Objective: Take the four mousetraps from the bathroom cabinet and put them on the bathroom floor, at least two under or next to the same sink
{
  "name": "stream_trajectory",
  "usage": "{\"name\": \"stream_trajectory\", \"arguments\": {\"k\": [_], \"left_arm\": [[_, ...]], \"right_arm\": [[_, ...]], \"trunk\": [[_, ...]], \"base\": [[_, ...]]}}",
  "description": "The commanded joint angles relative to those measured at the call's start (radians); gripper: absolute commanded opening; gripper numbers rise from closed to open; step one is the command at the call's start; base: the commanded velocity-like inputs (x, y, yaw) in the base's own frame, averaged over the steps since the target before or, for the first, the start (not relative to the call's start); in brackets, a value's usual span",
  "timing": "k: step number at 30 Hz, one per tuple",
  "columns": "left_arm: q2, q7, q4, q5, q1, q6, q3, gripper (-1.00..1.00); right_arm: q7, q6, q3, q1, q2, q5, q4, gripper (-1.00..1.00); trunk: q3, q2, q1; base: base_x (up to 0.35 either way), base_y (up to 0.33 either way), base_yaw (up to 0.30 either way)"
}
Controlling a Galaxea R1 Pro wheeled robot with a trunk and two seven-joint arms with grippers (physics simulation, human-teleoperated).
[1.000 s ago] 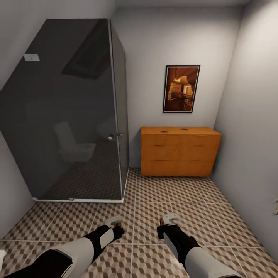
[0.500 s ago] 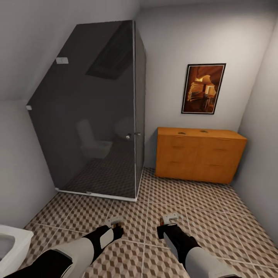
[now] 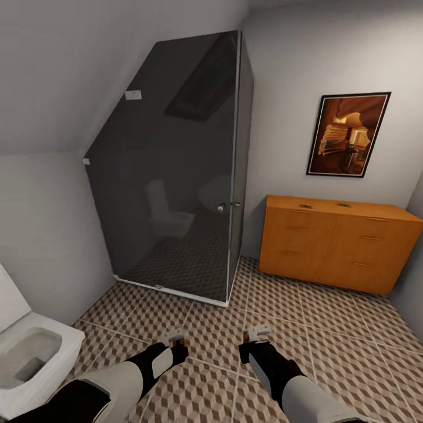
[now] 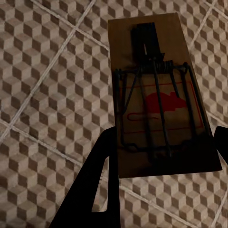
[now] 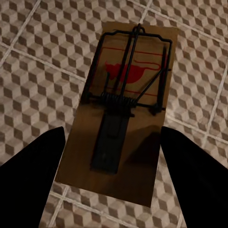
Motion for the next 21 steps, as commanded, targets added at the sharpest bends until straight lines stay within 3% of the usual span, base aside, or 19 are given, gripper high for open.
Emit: {"name": "stream_trajectory", "arguments": {"k": [1, 16, 21], "left_arm": [[0.0, 0.004, -0.001, 0.007, -0.001, 0.004, -0.008, -1.0], [0.0, 0.005, -0.001, 0.006, -0.001, 0.004, -0.007, -1.0], [0.0, 0.005, -0.001, 0.007, -0.001, 0.003, -0.006, -1.0]], "right_arm": [[-0.003, 0.009, 0.004, 0.0, 0.0, 0.008, -0.002, -1.0], [-0.003, 0.009, 0.004, 0.0, 0.0, 0.006, -0.002, -1.0], [-0.003, 0.01, 0.004, 0.0, 0.0, 0.006, -0.002, -1.0]], "trunk": [[-0.001, -0.001, 0.0], [-0.001, -0.001, 0.0], [-0.001, -0.001, 0.0]], "base": [[-0.071, -0.163, 0.29], [-0.106, -0.242, 0.289], [-0.11, -0.242, 0.107]]}}
